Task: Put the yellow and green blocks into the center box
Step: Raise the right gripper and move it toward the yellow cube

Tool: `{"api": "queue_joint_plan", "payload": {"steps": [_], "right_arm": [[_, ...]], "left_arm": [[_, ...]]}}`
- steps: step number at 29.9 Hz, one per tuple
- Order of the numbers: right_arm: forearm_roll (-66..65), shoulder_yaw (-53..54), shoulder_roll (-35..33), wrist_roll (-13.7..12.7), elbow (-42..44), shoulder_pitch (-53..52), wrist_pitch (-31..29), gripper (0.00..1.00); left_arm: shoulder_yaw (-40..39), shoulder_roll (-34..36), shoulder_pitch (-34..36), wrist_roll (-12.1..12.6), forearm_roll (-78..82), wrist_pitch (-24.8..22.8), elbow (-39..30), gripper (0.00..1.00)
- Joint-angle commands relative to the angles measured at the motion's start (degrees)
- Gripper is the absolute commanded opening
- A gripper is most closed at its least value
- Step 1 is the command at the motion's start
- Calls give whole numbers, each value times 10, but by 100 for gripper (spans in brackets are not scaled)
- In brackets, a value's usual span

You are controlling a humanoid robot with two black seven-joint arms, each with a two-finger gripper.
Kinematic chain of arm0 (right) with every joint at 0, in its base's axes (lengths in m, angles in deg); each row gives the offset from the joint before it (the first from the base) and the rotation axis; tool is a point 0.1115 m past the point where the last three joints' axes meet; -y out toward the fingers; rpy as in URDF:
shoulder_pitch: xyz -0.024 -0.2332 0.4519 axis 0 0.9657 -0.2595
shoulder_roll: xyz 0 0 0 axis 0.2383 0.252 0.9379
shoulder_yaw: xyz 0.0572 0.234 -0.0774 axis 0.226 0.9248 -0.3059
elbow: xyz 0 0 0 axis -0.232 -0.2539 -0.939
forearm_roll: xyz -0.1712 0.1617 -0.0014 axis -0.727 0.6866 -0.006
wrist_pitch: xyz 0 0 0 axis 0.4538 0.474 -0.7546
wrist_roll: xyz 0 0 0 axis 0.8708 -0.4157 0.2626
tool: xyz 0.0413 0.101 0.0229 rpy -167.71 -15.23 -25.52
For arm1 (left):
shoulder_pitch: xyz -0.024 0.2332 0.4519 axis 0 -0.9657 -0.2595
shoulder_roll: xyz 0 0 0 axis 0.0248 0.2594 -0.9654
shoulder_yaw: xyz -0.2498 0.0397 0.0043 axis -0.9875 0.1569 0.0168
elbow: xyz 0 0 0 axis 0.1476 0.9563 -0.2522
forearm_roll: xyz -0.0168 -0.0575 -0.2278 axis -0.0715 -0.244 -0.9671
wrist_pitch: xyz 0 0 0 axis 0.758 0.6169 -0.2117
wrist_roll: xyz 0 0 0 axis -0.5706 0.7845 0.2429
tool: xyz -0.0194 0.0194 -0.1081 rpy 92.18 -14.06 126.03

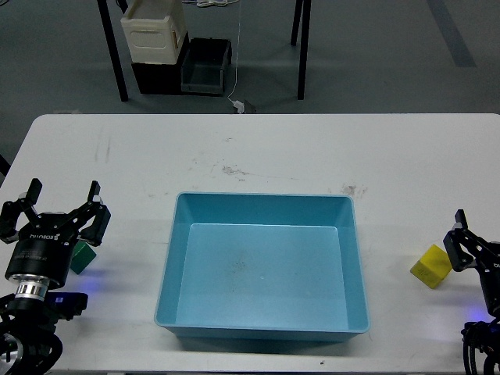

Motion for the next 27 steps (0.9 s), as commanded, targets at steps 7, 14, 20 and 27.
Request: {"api": "queue_joint_plan", "payload": {"steps": [7,14,20,27], "right_arm": [[-24,0,0,0,0,-13,-1,100],[-243,2,-97,1,0,-68,-23,100],[-525,3,-203,4,-1,-158,-22,100],[-714,-85,-380,96,0,-286,-24,100]], "left_arm": [[0,0,0,-2,0,0,0,100],[-1,-2,0,-3,0,1,0,100],[-1,-3,0,-4,0,1,0,100],[-1,-5,0,-5,0,0,0,100]]}}
